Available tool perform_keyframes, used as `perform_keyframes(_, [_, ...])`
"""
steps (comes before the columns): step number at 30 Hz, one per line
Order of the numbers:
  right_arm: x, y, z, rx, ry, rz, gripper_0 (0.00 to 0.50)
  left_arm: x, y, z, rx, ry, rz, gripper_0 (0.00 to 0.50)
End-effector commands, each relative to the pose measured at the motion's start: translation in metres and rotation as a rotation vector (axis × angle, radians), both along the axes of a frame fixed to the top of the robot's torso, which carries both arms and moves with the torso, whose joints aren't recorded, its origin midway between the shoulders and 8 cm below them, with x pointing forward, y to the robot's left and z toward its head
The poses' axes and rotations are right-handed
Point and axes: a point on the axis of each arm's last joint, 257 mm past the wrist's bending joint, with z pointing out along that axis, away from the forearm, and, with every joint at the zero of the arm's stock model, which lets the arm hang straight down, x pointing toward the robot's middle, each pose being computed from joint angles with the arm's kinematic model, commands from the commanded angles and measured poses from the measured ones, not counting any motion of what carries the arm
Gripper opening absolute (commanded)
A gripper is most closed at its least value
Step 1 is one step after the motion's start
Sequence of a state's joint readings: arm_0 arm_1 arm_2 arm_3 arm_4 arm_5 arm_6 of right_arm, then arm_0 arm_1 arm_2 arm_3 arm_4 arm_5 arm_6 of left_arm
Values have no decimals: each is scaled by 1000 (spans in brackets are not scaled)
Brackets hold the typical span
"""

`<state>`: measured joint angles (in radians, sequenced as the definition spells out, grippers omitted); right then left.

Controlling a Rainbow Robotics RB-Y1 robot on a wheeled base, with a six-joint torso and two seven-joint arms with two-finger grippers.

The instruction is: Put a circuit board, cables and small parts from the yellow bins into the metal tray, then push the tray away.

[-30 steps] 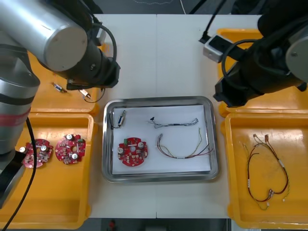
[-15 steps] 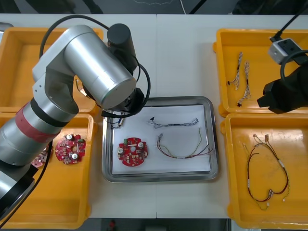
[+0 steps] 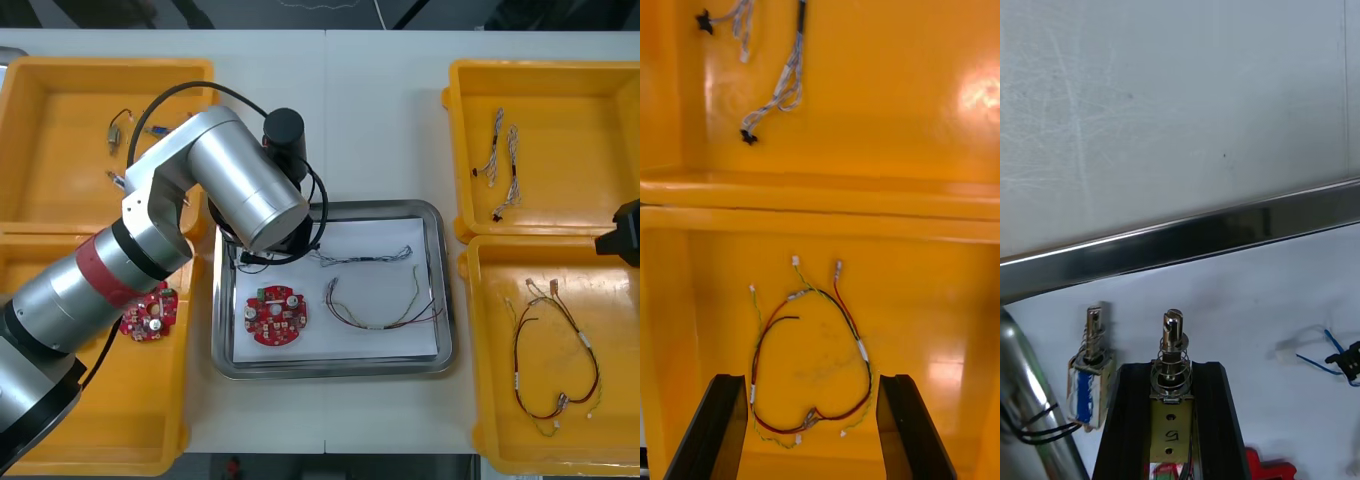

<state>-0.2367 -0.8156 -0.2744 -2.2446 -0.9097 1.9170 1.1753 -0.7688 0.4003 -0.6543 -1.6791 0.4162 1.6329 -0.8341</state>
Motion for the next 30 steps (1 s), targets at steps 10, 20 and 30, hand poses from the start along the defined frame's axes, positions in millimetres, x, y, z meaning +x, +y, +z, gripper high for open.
perform_keyframes(10, [-24, -33, -3, 25, 18, -128, 500, -11, -34, -8, -81, -10, 55, 500])
perform_keyframes(20, [-24, -33, -2, 30, 16, -132, 500, -16, -27, 13, -74, -24, 68, 500])
perform_keyframes(30, [-27, -21, 2, 12, 3, -74, 500, -17, 24, 80, -104, -40, 110, 500])
